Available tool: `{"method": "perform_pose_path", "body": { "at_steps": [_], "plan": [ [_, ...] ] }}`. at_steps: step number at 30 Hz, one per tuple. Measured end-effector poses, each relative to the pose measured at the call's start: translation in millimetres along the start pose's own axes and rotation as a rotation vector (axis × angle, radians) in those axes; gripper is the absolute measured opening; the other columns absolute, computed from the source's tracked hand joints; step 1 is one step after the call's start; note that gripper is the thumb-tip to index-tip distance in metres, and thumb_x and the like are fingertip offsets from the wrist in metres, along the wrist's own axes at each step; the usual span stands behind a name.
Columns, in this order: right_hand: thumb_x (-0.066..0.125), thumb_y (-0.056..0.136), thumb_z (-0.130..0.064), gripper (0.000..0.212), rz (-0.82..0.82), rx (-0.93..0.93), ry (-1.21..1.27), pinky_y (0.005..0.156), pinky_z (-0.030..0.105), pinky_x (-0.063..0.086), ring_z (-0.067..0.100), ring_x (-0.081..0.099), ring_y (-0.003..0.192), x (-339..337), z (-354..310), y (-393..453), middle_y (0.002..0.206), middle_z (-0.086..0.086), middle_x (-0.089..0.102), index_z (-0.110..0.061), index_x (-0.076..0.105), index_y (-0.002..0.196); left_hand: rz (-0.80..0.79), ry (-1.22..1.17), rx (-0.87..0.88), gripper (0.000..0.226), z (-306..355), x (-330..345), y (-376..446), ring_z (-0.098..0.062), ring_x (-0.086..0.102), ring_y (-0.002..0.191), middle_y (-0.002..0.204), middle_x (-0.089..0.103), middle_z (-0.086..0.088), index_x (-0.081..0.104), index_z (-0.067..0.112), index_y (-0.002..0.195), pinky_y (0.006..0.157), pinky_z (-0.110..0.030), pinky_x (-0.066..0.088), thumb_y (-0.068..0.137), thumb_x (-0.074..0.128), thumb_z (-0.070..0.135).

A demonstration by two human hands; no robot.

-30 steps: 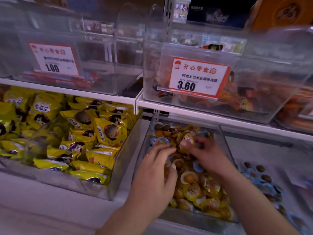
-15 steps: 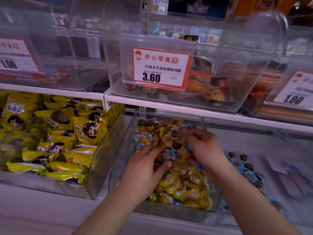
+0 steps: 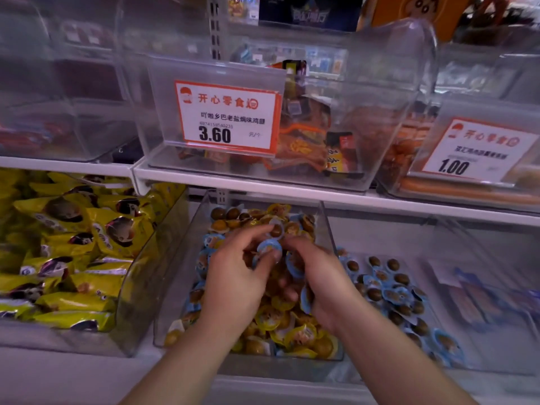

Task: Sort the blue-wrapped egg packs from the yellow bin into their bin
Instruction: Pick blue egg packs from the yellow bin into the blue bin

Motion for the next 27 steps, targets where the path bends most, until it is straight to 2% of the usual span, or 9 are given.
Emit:
{"method": "perform_pose_path", "body": {
  "at_steps": [3,6,9,12,16,20,23,25,27],
  "plan": [
    [0.063,0.095,-0.037,0.034,-0.161,0.034,0.055,0.033,0.022,0.032,0.018,0.049,0.048,15,-3,-8,0.072,0.01,0.062,-0.006,0.069,0.106,0.001,-0.064,0.024,0.056,11,0,-9,0.004,0.064,0.102,0.108,0.067,0.025,0.06,0.052,0.12,0.086,-0.013,0.05,0.079,0.081,0.021],
    [0.062,0.097,-0.029,0.03,-0.155,-0.105,-0.016,0.032,0.022,0.031,0.018,0.043,0.045,15,-16,-14,0.067,0.009,0.057,-0.001,0.068,0.106,-0.002,0.028,0.094,0.048,20,0,-12,0.003,0.056,0.119,0.124,0.062,0.021,0.057,0.044,0.131,0.101,-0.017,0.043,0.085,0.07,0.033],
    [0.064,0.096,-0.022,0.021,-0.018,-0.223,0.017,0.033,0.019,0.03,0.014,0.042,0.043,-9,-35,-15,0.06,0.003,0.056,-0.003,0.072,0.095,-0.122,0.061,0.136,0.05,22,9,-12,0.0,0.043,0.134,0.141,0.05,0.012,0.051,0.028,0.142,0.109,-0.016,0.031,0.099,0.045,0.052],
    [0.064,0.093,-0.016,0.014,0.172,-0.275,0.053,0.036,0.018,0.028,0.012,0.038,0.038,-61,-56,-8,0.056,0.0,0.054,-0.011,0.072,0.082,-0.331,0.193,0.111,0.055,14,24,-20,0.0,0.034,0.138,0.149,0.037,0.019,0.041,0.037,0.147,0.11,-0.021,0.03,0.098,0.032,0.062],
    [0.054,0.101,-0.02,0.017,0.385,-0.141,0.005,0.035,0.018,0.031,0.014,0.04,0.04,-140,-46,14,0.062,0.006,0.047,-0.009,0.061,0.09,-0.629,0.5,0.219,0.065,3,47,-40,-0.008,0.03,0.142,0.154,0.031,0.022,0.043,0.041,0.145,0.116,-0.036,0.027,0.092,0.022,0.072],
    [0.05,0.102,-0.038,0.033,0.482,-0.064,0.182,0.054,0.028,0.045,0.025,0.053,0.068,-186,-36,36,0.085,0.011,0.052,-0.012,0.05,0.122,-0.664,0.539,0.182,0.067,-4,49,-38,-0.005,0.027,0.144,0.151,0.037,0.024,0.047,0.045,0.141,0.118,-0.035,0.023,0.087,0.025,0.077],
    [0.045,0.102,-0.045,0.053,0.467,-0.073,-0.004,0.096,0.037,0.037,0.027,0.054,0.127,-198,-37,51,0.142,0.008,0.052,-0.016,0.044,0.147,-0.657,0.537,0.185,0.065,-3,50,-36,-0.004,0.032,0.139,0.146,0.042,0.026,0.053,0.044,0.137,0.115,-0.034,0.026,0.086,0.027,0.076],
    [0.045,0.103,-0.042,0.043,0.522,-0.112,-0.149,0.098,0.038,0.041,0.023,0.06,0.117,-197,-39,48,0.132,0.008,0.06,-0.012,0.059,0.131,-0.648,0.528,0.19,0.062,-2,50,-33,-0.004,0.038,0.135,0.141,0.046,0.025,0.058,0.042,0.132,0.113,-0.034,0.03,0.087,0.029,0.073],
    [0.047,0.102,-0.029,0.026,0.542,-0.18,-0.199,0.074,0.03,0.045,0.017,0.064,0.088,-187,-41,41,0.107,0.01,0.067,-0.012,0.066,0.101,-0.619,0.51,0.205,0.06,1,49,-31,-0.003,0.044,0.127,0.134,0.051,0.025,0.063,0.04,0.127,0.111,-0.034,0.033,0.089,0.028,0.072]
  ]
}}
Point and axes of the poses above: each hand's wrist, its own y-axis towards the middle knuckle, its own x-axis out of the palm, z = x × y, the point moved 6 cm from there along y, towards the middle knuckle
